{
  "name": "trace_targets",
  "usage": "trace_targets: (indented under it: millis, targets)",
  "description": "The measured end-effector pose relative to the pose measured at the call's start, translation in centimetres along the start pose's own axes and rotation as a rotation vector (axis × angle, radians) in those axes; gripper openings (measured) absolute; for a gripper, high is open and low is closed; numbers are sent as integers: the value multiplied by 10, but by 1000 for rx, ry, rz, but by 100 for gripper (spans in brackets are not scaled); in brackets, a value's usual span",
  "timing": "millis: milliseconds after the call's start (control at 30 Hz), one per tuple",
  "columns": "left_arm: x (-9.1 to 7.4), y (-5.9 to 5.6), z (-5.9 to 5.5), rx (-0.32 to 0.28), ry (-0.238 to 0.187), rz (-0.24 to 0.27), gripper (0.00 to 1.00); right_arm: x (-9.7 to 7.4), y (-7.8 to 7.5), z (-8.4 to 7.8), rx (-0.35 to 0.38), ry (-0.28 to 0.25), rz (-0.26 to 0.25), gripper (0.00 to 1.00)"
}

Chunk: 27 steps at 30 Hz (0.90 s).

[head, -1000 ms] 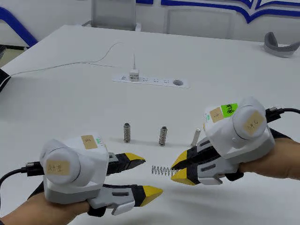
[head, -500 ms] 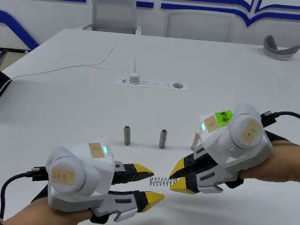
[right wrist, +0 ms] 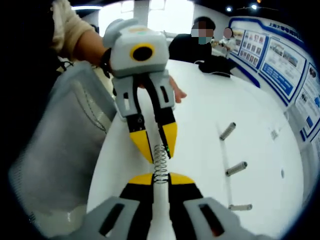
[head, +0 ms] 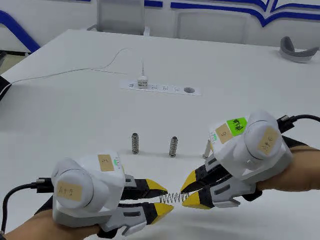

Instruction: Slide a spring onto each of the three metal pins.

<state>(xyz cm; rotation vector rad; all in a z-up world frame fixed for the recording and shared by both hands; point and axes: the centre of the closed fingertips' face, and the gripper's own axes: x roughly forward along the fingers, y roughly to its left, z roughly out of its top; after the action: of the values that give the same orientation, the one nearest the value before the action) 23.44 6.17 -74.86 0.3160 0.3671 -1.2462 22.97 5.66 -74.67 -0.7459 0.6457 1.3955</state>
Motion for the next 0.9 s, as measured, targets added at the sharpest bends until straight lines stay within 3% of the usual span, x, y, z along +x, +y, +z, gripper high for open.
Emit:
trace_targets:
  millis: [233, 900]
  targets:
    - [1, -2, -2, 17, 9, -7, 12, -4, 3, 5, 4, -6, 18, 12]
    - [3, -4, -1, 11, 4, -8, 12, -14, 2, 38, 53, -143, 14, 12]
